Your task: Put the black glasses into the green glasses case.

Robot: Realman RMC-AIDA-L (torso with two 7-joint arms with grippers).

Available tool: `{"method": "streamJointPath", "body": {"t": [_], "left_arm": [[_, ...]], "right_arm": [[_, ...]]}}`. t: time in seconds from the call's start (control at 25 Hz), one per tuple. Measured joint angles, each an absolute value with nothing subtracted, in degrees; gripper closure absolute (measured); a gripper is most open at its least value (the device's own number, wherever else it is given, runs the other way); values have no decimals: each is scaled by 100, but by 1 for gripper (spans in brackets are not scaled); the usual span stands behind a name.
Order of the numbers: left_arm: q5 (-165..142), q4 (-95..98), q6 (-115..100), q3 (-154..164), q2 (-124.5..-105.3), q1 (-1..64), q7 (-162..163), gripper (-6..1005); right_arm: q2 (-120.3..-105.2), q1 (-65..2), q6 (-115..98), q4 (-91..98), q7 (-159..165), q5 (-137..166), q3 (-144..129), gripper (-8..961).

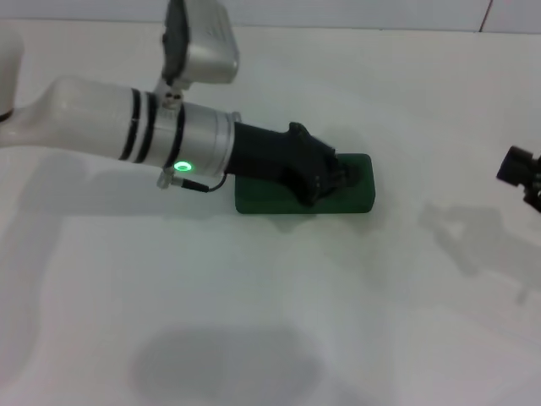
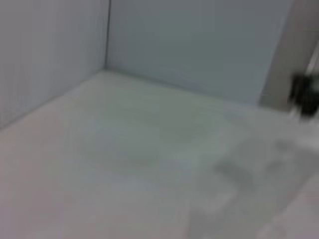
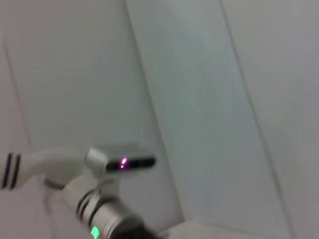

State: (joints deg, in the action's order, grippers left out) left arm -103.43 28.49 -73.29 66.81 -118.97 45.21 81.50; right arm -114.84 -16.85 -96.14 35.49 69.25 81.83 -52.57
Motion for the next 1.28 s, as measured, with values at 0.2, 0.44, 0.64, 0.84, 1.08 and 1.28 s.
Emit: {"method": "streamJointPath", "body": {"t": [0.2,0.44,0.64,0.84,1.08,1.28], "left_arm": [[-9276,3791,-8492,6531,-11818,3590,7947,893],[-8427,3869,-10182,5996,-11530,2634,7301,779],[-8407,3817,-10892,5822,-11304,2109,6937,599],[-8474,3668,-11008,5756,-11306,1915,6641,309],[-8532,3510,-11126,5737,-11314,1874,6562,281],[-8527,3505,-11138,5723,-11313,1836,6542,274]], "right_arm": [[-11515,-1883,-10076,3745,6895,8740,-5278,724],[-11604,-2131,-10673,3769,6903,8621,-5350,716],[-11607,-2507,-10677,3770,7083,8371,-5826,549],[-11613,-2859,-10665,3772,7245,8364,-6028,268],[-11609,-3158,-10614,3770,7415,8364,-6348,217],[-11608,-3240,-10602,3782,7490,8361,-6384,184]]}}
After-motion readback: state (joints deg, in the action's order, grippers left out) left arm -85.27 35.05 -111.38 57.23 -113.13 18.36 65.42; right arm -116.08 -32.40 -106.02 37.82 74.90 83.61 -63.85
